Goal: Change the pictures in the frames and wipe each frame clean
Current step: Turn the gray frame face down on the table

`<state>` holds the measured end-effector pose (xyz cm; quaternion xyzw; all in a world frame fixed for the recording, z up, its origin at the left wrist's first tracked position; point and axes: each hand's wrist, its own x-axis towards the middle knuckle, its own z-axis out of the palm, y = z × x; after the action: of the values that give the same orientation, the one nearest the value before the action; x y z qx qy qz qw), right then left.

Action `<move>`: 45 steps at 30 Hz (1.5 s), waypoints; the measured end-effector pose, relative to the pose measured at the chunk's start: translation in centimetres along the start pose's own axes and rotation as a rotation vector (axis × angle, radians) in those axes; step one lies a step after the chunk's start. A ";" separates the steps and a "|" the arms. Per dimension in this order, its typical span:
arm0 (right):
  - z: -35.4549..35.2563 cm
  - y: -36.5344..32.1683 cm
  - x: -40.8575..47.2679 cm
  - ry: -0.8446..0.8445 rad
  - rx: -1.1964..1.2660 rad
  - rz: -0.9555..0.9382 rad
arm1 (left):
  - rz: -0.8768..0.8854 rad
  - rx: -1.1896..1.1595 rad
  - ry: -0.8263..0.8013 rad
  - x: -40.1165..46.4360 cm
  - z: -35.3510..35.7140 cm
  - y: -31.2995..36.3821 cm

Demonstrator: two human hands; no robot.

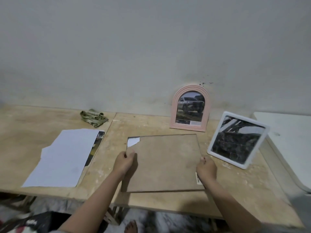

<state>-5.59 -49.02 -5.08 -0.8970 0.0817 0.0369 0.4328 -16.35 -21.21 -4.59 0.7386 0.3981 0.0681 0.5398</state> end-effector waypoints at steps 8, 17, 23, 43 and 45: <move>1.9 2.8 -1.6 -0.285 -0.039 -0.046 | 0.081 0.189 -0.028 -0.9 1.5 -2.2; 3.4 4.7 -1.3 -0.353 -0.363 -0.208 | 0.282 0.251 -0.093 -1.3 1.0 -3.2; 5.3 1.7 -1.8 -0.330 -0.564 -0.384 | 0.314 0.379 -0.230 -2.1 -0.4 -6.3; 17.1 -13.1 -2.5 -0.767 -1.052 -0.878 | 0.345 0.569 -0.264 -4.0 -1.5 -8.7; 17.3 -13.8 -2.4 -0.749 -1.081 -0.880 | 0.349 0.552 -0.255 -3.9 -1.5 -8.7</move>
<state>-5.46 -26.76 -4.94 -0.8608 -0.4609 0.1965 -0.0894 -24.26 -21.83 -10.11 0.9161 0.1987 -0.0437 0.3455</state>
